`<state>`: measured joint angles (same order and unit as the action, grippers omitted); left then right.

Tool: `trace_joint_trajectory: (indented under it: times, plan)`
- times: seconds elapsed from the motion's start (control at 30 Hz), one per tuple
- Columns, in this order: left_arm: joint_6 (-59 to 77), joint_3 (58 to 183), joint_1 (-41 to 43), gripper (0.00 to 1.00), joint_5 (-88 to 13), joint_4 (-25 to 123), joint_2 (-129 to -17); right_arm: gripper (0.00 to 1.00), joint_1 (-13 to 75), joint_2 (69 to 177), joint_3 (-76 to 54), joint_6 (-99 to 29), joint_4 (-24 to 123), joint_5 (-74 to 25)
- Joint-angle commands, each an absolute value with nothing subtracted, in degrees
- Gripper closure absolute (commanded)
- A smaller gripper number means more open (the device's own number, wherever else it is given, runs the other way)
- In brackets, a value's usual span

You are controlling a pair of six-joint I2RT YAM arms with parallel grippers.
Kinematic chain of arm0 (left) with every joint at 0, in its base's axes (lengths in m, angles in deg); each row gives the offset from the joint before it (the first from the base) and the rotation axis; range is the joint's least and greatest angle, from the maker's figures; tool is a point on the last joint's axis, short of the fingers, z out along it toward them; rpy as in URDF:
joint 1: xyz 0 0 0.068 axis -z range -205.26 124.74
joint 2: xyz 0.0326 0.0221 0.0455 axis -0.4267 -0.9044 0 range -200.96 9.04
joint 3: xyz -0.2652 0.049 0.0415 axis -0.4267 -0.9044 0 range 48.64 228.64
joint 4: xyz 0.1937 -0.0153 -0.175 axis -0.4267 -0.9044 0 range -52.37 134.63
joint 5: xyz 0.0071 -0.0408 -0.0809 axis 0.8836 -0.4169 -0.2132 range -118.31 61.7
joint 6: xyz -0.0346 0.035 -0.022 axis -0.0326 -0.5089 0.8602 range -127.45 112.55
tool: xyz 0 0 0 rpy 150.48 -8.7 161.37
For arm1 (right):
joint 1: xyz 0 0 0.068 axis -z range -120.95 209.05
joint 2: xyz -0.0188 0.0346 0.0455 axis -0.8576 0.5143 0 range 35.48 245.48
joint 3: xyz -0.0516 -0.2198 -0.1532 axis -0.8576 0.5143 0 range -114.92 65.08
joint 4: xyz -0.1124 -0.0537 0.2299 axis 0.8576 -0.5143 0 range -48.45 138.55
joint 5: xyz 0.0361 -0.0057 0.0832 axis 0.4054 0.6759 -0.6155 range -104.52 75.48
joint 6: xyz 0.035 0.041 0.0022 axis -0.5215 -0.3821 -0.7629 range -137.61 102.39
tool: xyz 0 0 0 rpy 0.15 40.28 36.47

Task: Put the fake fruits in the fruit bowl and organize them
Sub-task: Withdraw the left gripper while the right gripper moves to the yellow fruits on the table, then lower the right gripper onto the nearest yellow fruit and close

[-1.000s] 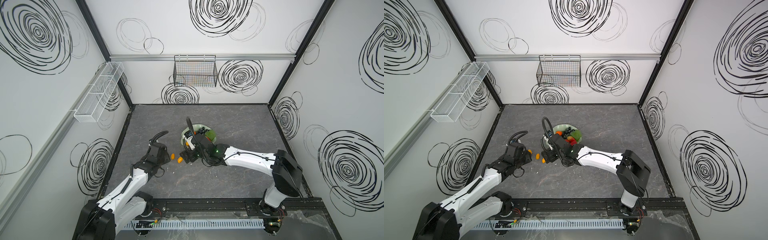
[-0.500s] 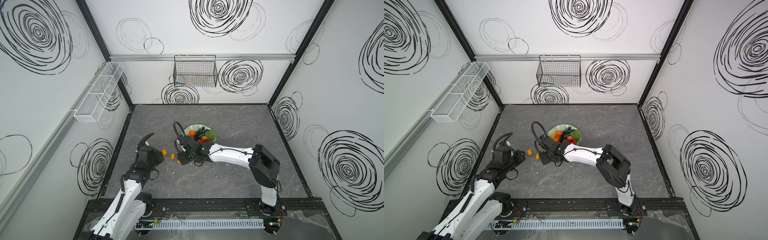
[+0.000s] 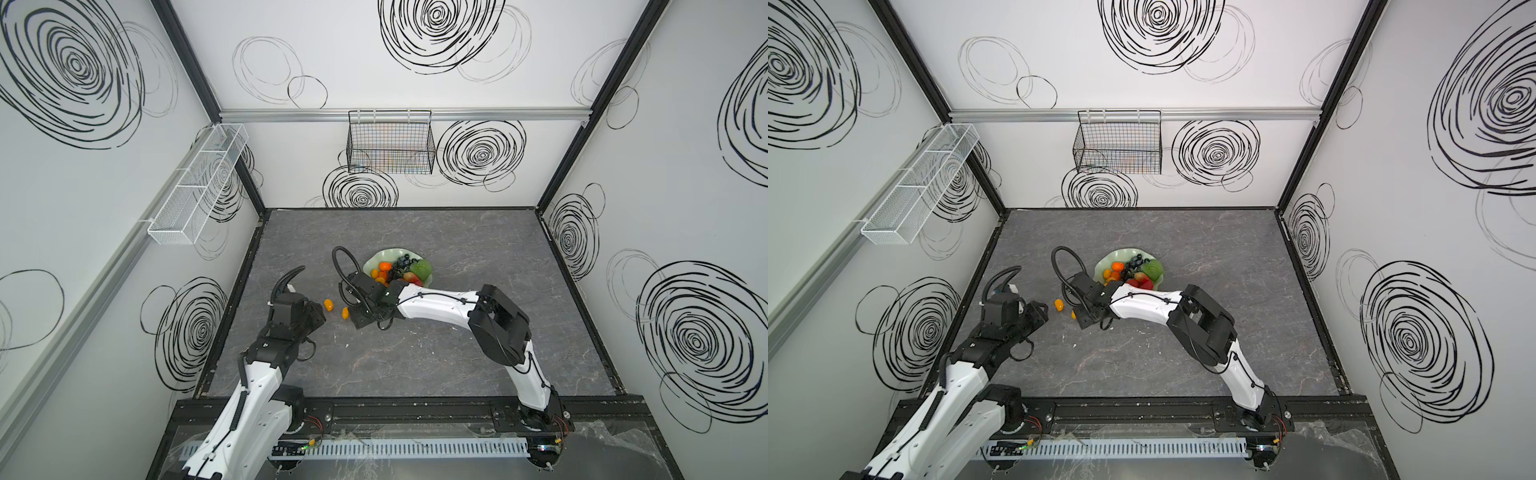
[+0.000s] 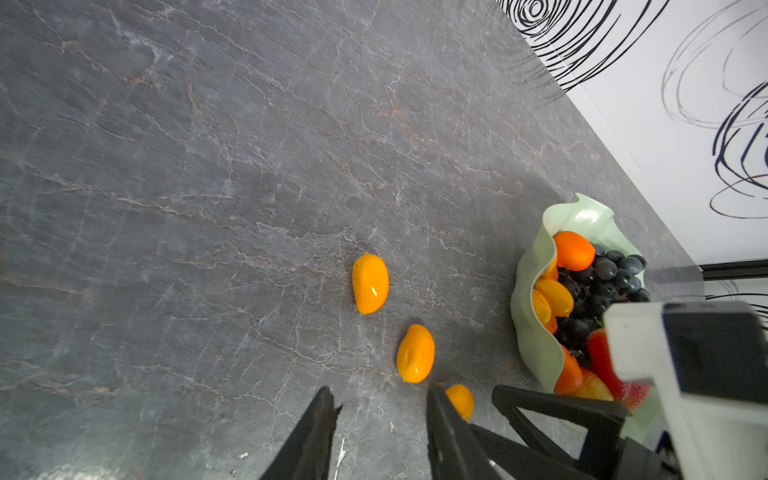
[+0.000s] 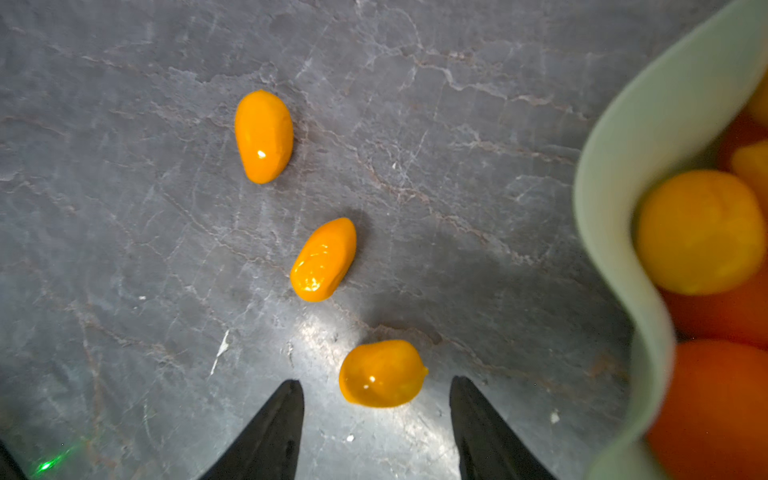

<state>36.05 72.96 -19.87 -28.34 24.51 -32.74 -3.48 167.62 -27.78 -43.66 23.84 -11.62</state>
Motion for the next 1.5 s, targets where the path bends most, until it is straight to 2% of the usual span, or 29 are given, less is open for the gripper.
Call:
trace_joint_trajectory:
  times: [0.0,0.53,1.27,1.47]
  plan:
    - [36.4,73.2,-20.5,0.59,-28.5,24.9,-32.4,0.39,-4.1,169.9,-31.2,-44.9,20.0,-8.4]
    - [36.3,72.8,-20.6,0.59,-28.6,25.6,-32.7,0.4,-4.5,173.5,-34.2,-44.5,15.9,-7.6]
    - [36.0,72.4,-20.5,0.6,-29.1,26.3,-33.2,0.66,-4.2,174.3,-33.8,-43.4,17.2,-11.7]
    - [35.8,72.6,-20.5,0.6,-29.4,26.4,-33.9,0.67,-4.1,172.7,-32.0,-43.4,18.9,-13.4]
